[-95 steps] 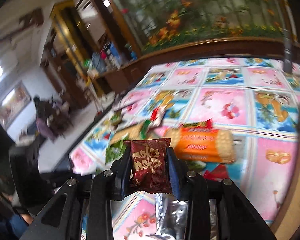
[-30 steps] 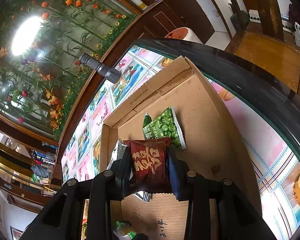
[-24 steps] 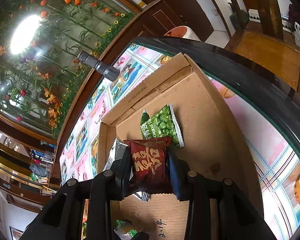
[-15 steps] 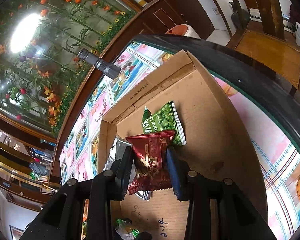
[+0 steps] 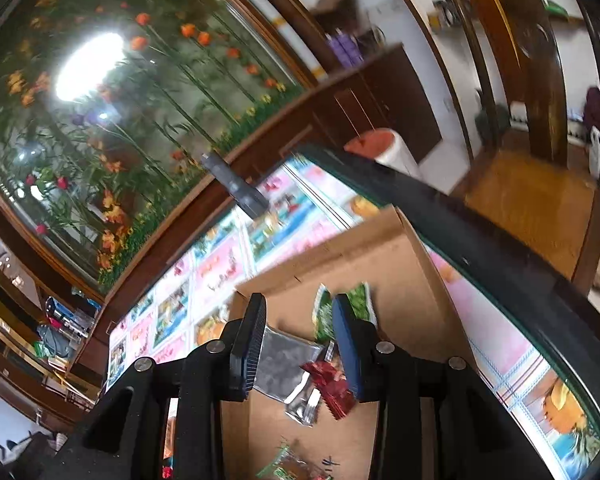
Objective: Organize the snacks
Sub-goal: 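Open both grippers to drop the two snacks into the box, then move both grippers back over the snack pile, then grasp a green pea bag with the left gripper while the right grasps a silver foil bag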
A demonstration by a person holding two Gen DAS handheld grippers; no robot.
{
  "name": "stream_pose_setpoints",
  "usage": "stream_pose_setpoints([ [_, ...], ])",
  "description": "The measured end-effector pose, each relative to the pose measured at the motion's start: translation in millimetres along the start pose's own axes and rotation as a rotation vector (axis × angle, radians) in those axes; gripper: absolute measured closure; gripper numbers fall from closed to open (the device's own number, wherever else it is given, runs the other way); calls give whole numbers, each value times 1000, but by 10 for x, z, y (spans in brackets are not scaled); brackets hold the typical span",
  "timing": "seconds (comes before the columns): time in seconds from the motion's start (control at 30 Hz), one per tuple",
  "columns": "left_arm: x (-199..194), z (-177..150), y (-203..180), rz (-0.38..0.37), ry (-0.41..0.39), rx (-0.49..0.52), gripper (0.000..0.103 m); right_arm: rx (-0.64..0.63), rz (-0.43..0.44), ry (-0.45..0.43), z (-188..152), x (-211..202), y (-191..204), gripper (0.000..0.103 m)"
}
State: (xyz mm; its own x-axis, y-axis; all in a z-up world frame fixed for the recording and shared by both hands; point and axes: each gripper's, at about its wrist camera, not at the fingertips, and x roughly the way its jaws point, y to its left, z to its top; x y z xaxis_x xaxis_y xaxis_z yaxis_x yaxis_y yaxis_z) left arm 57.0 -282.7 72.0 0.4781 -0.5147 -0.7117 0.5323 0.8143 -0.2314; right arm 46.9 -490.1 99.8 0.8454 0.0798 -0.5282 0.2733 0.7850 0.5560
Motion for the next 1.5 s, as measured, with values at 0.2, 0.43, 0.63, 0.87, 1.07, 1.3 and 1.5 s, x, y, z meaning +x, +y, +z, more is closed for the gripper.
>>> stream_pose_setpoints([
  [0.2, -297, -34, 179, 7, -45, -25, 41, -45, 47, -44, -22, -57, 138, 60],
  [0.43, -710, -196, 505, 45, -91, -69, 39, -137, 112, -45, -122, -30, 375, 51],
  [0.63, -1089, -410, 894, 101, -132, -139, 37, -218, 151, -30, -254, -10, 590, 42],
  [0.87, -1466, -720, 1499, 175, -165, -272, 36, -350, 201, 3, -522, 33, 916, 41],
  [1.07, -1799, -1075, 2089, 277, -179, -399, 36, -505, 282, 72, -948, 88, 1321, 40],
  [1.3, -1947, -1421, 2772, 271, -151, -660, 36, -701, 452, 257, -1624, 175, 1810, 39],
  [1.5, -1633, -1255, 2649, 255, -77, -587, 36, -697, 451, 265, -1643, 224, 1774, 37],
])
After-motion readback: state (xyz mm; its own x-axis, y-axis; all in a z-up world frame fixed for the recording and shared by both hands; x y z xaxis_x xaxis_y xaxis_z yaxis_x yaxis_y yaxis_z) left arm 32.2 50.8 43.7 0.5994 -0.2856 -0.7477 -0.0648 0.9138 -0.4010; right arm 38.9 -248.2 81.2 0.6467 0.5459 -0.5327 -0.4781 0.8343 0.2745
